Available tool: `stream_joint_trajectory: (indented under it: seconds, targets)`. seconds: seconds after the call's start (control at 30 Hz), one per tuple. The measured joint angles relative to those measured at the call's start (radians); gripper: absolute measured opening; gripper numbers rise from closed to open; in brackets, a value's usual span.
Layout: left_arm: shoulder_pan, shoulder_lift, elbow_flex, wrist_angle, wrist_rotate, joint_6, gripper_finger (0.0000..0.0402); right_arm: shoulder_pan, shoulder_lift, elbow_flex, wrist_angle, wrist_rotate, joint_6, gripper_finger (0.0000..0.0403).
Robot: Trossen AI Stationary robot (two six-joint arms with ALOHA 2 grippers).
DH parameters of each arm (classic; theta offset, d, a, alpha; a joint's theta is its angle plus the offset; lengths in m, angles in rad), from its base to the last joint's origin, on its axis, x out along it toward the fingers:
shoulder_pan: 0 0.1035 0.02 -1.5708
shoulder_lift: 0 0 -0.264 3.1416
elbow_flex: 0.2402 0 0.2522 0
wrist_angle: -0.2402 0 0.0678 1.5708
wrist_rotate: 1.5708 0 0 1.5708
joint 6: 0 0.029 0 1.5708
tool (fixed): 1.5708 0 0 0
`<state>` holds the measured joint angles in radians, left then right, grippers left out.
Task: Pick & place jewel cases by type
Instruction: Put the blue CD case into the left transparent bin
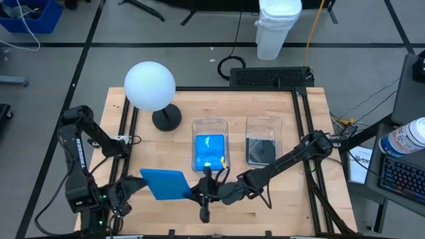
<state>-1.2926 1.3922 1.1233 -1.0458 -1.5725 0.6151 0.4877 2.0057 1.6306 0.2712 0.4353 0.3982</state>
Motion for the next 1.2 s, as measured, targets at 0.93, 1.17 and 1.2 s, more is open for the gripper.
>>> stream_joint_trajectory:
  seconds: [0.93,1.17,1.2]
  targets:
    - [-0.021,0.0,-0.034,-0.001,0.374,-1.055,0.0184,-0.107,-0.302,-0.001,-0.952,0.185,0.462,0.0026]
    - [-0.022,0.0,-0.148,-0.002,0.402,-1.16,0.0184,-0.22,-0.302,-0.071,-0.911,-0.051,0.566,0.0025]
    - [-0.025,0.0,-0.161,-0.003,0.41,-1.175,0.0184,-0.23,-0.303,-0.082,-0.889,-0.072,0.582,0.0025]
